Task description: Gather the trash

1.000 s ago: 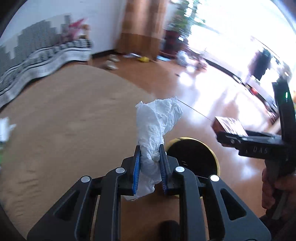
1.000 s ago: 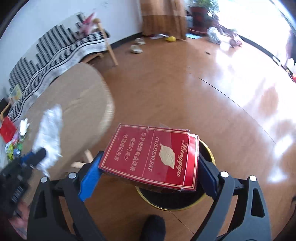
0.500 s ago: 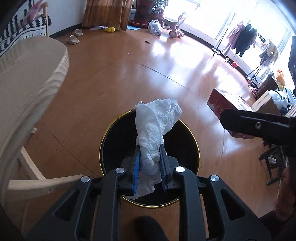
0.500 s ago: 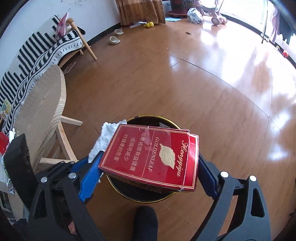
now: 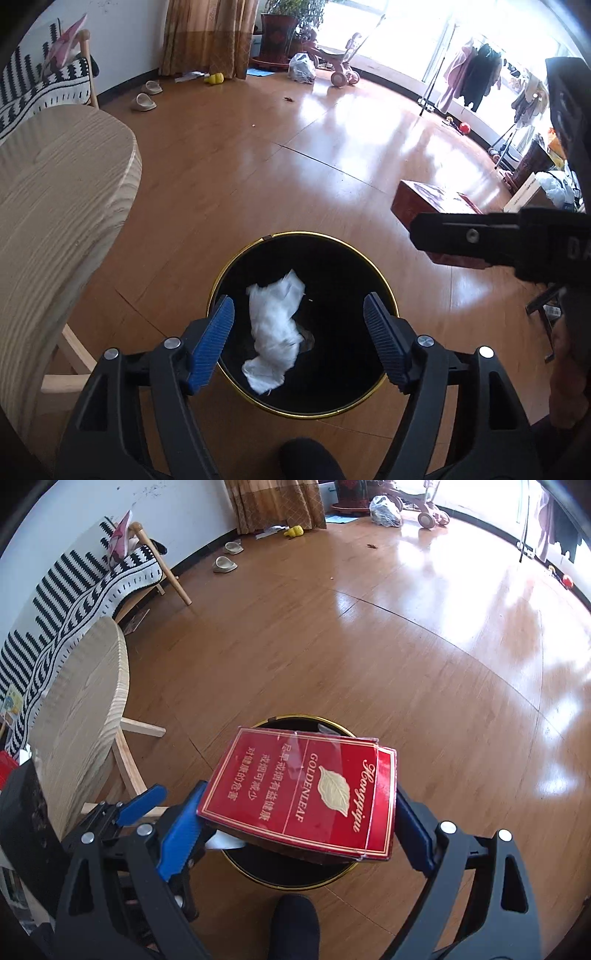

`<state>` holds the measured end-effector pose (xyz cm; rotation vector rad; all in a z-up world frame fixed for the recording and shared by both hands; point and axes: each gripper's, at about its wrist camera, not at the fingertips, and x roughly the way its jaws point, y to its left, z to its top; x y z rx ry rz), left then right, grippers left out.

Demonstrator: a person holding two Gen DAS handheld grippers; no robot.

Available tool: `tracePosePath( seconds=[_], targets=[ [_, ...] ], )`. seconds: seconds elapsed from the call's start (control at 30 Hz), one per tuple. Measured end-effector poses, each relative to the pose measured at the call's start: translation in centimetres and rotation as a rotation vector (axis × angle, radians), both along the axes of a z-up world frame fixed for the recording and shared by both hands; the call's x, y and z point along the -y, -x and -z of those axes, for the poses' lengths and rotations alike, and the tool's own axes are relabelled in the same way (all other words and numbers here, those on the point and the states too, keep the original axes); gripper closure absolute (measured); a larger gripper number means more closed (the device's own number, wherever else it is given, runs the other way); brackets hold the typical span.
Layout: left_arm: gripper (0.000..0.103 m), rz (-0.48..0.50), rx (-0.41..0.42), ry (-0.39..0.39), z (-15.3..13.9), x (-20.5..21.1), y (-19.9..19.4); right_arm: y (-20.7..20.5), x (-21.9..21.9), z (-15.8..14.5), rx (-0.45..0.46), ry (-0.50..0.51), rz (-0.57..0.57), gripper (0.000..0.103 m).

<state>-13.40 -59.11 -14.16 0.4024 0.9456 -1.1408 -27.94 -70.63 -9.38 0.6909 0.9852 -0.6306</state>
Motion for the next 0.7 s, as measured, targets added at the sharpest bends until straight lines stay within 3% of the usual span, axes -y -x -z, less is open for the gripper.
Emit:
tracePosePath(
  seconds=[0.4, 0.7],
  targets=[
    [0.015, 0.005, 0.046, 0.044, -3.6, -3.0, -0.9, -2.0, -0.1, 0.7, -0.014, -0.061, -0.015, 0.011],
    [0.014, -0.079, 0.053, 0.09, -7.8, -9.3, -4.0, -4.3, -2.0, -1.0, -0.018, -0.02, -0.006, 0.007]
  ],
)
